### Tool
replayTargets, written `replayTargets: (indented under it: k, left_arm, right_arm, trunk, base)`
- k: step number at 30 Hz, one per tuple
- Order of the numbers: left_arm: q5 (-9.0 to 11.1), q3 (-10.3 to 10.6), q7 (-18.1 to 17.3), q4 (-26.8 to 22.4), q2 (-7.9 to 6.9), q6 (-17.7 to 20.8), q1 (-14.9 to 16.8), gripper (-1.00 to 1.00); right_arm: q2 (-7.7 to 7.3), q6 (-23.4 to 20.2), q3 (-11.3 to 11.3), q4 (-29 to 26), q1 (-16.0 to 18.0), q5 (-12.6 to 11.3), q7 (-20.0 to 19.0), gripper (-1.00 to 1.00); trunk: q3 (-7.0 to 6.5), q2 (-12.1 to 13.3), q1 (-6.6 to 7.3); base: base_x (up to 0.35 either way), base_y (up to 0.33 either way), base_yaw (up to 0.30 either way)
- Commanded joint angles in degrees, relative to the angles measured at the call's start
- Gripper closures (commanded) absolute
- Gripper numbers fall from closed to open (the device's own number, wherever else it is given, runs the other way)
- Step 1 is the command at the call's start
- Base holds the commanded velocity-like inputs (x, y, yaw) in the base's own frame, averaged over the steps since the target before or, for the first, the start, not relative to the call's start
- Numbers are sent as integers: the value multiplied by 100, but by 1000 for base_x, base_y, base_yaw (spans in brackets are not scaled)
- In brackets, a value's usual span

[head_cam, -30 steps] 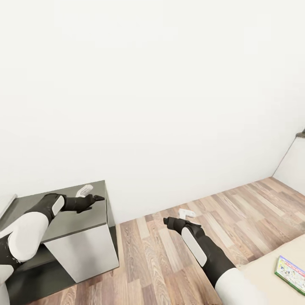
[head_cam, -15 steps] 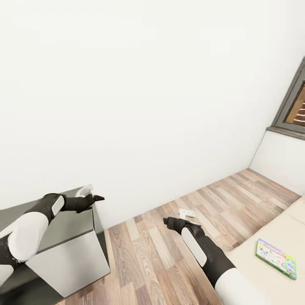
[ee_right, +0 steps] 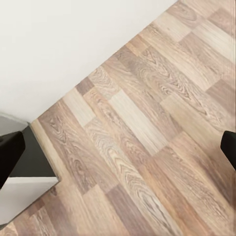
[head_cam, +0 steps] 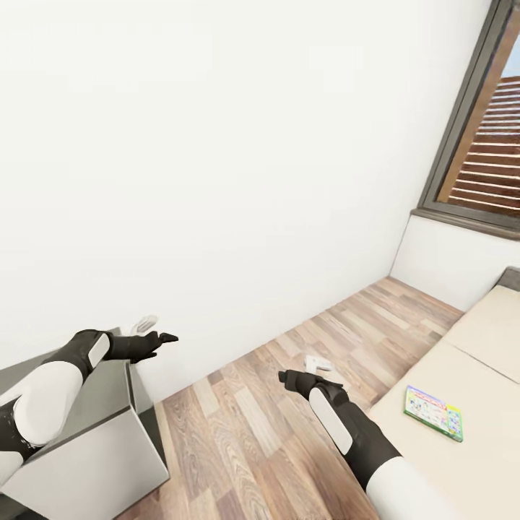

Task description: Put all the toys in the child's room - the three board games (two on the bed and one on the table), the two jigsaw puzzles on the table, and the tennis ball on the table - inside the toy box on the table in the child's room.

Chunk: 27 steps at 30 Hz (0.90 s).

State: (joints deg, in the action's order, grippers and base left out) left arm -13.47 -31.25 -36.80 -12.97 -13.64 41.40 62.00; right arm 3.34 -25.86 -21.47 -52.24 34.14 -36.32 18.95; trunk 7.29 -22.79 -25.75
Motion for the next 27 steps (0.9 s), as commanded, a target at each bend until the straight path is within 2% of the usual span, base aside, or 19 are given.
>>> replayTargets:
  k: [1, 7, 23, 27]
  left_arm:
    - [-60, -48, -37, -8, 1, 35, 5, -100]
    - [-60, -48, -35, -8, 1, 35, 5, -100]
    - [-60, -47, -30, -9, 1, 25, 5, -100]
    - [-60, -47, -32, -11, 1, 1, -2, -100]
  right_arm:
    - [-1, -7, -16, -6, 9, -59, 56, -100]
    - [-5, 52, -15, -6, 7, -64, 53, -100]
    - [-23, 683, -2, -13, 13, -120, 4, -100]
    - [-25, 837, 106, -36, 14, -119, -2, -100]
  trunk:
    - [13, -13, -4]
    - [13, -13, -4]
    - [13, -13, -4]
    - [13, -13, -4]
  base:
    - [0, 19, -277]
    - [51, 126, -277]
    - [119, 23, -277]
    - [26, 0, -277]
